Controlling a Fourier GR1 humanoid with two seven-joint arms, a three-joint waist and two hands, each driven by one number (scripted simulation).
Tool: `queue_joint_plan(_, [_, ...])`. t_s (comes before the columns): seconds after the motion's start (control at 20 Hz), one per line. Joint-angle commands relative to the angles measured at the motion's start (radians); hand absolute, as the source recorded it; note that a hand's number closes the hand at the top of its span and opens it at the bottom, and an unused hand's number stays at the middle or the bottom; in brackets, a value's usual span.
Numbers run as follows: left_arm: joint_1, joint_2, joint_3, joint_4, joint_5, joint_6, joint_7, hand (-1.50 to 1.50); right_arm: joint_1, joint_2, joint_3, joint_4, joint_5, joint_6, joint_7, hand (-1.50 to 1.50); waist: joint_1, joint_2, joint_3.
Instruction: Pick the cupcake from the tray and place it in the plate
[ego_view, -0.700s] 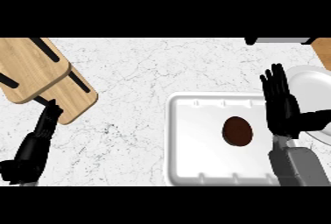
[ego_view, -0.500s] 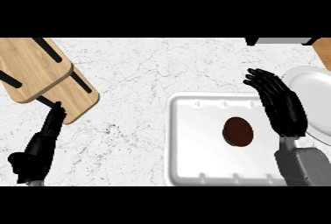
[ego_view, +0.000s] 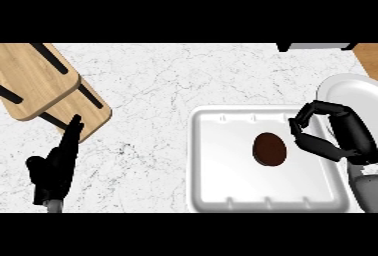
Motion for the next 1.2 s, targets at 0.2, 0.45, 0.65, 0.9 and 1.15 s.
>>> queue_joint_plan(0.2, [-0.046, -0.073, -0.08, 0.015, -0.05, 0.064, 0.149, 0.0, 0.165, 0.082, 0.008, 0.114, -0.183, 0.272, -0.372, -1.5, 0.018, 0.008, -0.001])
queue_joint_plan(0.45, [-0.075, -0.06, -0.036, 0.07, -0.032, 0.032, 0.139, 0.0, 0.115, -0.09, 0.07, 0.087, 0.088, 0.211, -0.304, -1.5, 0.02, 0.006, -0.005])
queue_joint_plan(0.65, [-0.111, -0.077, -0.049, 0.075, -0.046, 0.037, 0.172, 0.0, 0.034, -0.17, 0.059, 0.043, 0.201, 0.157, -0.194, -1.5, 0.018, 0.004, -0.006])
queue_joint_plan(0.9, [-0.106, -0.069, -0.019, 0.095, -0.037, 0.007, 0.139, 0.0, -0.045, -0.237, 0.097, -0.03, 0.254, 0.268, 0.014, -1.5, 0.029, 0.005, -0.006])
queue_joint_plan(1.15, [-0.119, -0.062, -0.01, 0.095, -0.042, -0.001, 0.16, 0.0, -0.076, -0.277, 0.194, -0.051, 0.288, 0.439, 0.161, -1.5, 0.032, 0.007, -0.006])
